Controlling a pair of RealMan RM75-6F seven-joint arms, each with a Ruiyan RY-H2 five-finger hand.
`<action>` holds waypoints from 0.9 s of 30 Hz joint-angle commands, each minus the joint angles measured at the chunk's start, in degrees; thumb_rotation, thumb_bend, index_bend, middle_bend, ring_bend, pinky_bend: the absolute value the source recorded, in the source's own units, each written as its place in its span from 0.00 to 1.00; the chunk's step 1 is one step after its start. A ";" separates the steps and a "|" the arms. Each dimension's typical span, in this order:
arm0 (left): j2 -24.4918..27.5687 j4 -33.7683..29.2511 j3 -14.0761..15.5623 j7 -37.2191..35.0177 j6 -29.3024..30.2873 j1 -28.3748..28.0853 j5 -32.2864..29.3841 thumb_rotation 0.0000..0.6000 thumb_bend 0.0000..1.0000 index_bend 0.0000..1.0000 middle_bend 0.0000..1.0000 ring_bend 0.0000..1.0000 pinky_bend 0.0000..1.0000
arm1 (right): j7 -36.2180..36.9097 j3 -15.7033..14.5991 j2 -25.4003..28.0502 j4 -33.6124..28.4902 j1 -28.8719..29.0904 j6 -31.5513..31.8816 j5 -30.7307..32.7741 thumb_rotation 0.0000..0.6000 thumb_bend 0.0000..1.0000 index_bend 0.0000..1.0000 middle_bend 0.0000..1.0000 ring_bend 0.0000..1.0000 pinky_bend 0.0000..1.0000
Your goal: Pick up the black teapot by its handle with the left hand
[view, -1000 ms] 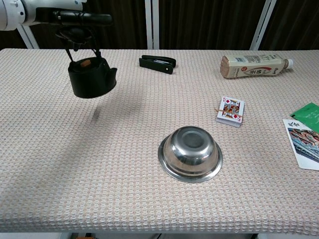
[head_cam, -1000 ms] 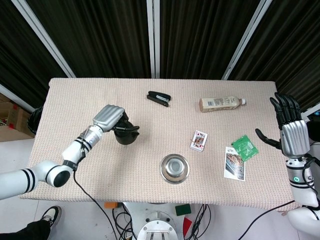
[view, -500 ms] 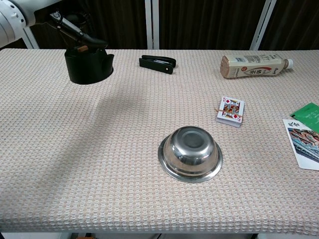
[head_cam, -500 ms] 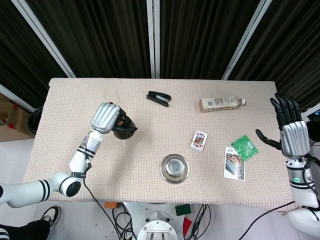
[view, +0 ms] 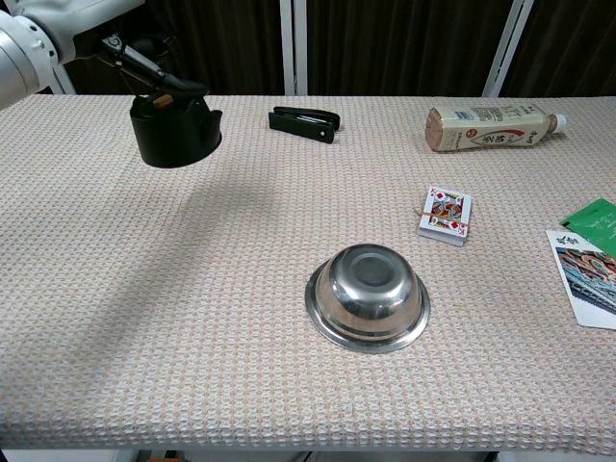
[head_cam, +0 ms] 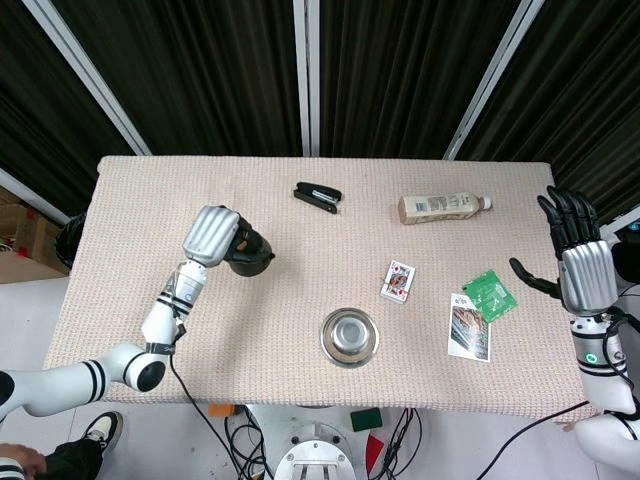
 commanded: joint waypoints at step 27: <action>-1.08 1.37 -2.33 0.82 -0.24 1.88 1.13 1.00 0.30 1.00 1.00 1.00 0.62 | 0.12 -0.27 -0.49 0.57 0.04 -0.25 -0.07 1.00 0.18 0.00 0.00 0.00 0.00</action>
